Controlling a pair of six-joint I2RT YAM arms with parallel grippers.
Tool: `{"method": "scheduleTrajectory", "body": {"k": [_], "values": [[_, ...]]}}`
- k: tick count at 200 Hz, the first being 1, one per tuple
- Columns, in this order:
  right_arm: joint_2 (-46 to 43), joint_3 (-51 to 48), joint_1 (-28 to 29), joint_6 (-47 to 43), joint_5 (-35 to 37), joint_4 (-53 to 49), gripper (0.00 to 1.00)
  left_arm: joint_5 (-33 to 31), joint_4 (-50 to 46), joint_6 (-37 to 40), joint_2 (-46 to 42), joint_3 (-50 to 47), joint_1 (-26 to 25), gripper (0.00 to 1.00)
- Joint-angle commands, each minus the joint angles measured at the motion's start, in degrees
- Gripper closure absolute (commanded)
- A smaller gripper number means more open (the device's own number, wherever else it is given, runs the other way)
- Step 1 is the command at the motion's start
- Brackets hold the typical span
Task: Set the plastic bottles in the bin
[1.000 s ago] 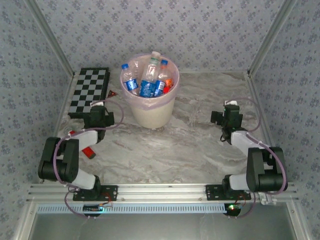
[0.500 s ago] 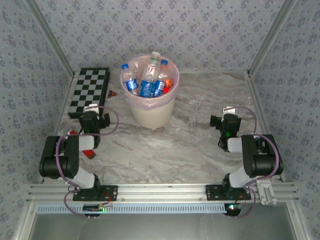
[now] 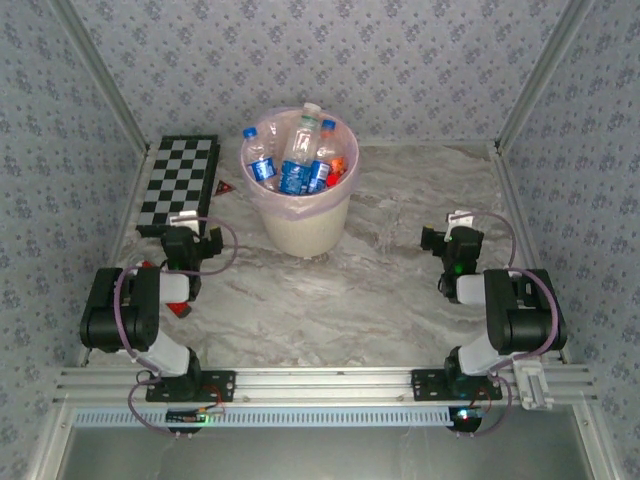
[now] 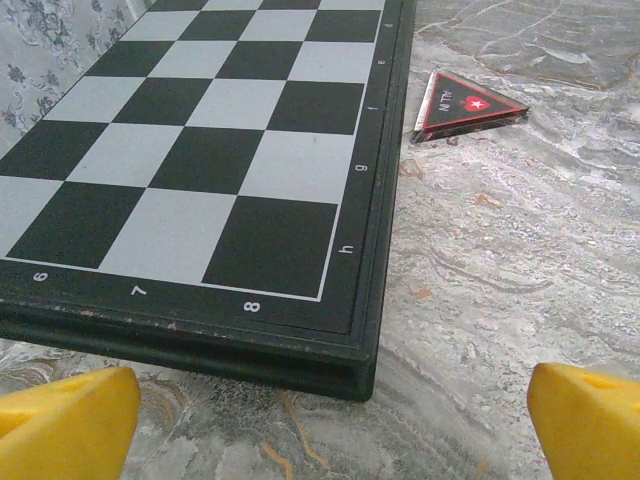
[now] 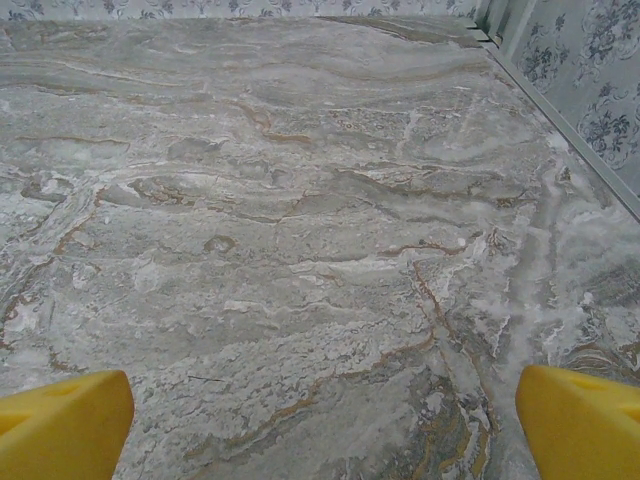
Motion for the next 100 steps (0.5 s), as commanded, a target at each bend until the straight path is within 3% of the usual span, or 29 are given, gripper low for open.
{"method": "scheduleTrajectory", "body": {"k": [1, 100], "values": [[0.1, 0.0, -0.1, -0.5, -0.2, 1.5, 0.0, 0.8, 2.3, -0.8, -0.5, 0.3, 0.2, 0.01], [0.3, 0.4, -0.1, -0.6, -0.3, 1.0, 0.0, 0.7, 2.4, -0.7, -0.6, 0.3, 0.2, 0.01]]}}
